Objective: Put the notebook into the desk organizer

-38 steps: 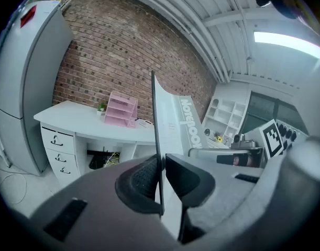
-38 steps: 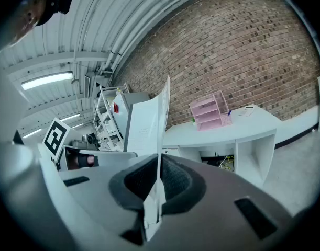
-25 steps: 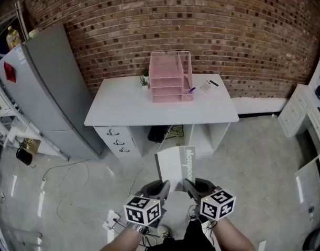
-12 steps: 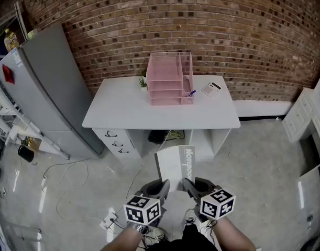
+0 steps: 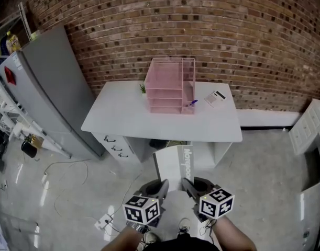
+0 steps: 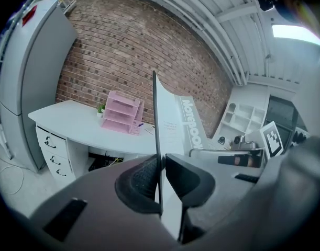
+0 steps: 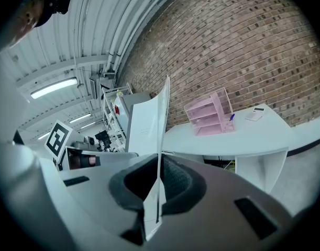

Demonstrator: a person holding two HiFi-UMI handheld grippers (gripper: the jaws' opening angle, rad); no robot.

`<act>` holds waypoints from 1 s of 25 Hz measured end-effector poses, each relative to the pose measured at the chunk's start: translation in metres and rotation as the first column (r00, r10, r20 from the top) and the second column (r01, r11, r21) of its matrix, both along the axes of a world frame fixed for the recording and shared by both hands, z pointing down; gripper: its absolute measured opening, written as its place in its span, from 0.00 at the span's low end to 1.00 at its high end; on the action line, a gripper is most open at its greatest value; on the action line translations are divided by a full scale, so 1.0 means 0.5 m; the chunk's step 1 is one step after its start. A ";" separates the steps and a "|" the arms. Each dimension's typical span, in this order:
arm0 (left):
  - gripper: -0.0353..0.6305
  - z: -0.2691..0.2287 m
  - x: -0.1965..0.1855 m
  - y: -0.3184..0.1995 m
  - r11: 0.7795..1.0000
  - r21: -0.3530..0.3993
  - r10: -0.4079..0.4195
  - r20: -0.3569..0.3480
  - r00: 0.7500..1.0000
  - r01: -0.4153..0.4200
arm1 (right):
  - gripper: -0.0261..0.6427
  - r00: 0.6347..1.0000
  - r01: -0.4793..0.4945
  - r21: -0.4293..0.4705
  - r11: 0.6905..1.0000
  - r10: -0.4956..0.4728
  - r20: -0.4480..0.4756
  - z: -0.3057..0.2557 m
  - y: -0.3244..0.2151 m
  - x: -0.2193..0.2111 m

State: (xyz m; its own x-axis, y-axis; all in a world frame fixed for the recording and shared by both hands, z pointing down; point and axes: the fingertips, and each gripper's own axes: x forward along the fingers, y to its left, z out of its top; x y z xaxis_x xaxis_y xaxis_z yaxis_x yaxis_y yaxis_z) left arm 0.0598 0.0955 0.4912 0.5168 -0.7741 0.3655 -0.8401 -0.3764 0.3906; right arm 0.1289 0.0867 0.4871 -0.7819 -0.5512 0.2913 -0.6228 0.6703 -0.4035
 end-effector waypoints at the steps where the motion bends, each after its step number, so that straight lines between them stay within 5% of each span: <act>1: 0.10 0.000 0.007 -0.012 1.000 0.000 -0.006 0.001 1.000 0.006 | 0.06 1.000 0.005 0.000 1.000 -0.005 0.003 0.000 -0.013 0.007; 14: 0.10 -0.005 0.066 -0.121 1.000 -0.005 -0.022 0.011 1.000 0.022 | 0.06 0.999 0.027 -0.014 1.000 -0.026 0.018 0.000 -0.125 0.066; 25: 0.10 0.016 -0.008 -0.238 1.000 -0.009 0.018 0.002 1.000 -0.018 | 0.06 1.000 -0.007 -0.025 1.000 0.007 0.008 0.020 -0.240 -0.008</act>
State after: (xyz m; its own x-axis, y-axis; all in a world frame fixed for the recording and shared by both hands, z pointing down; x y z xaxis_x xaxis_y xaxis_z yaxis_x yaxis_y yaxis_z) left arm 0.0559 -0.0233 0.4993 0.5299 -0.7615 0.3732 -0.8339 -0.3878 0.3926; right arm 0.1251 -0.0333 0.4972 -0.7804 -0.5493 0.2988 -0.6242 0.6555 -0.4251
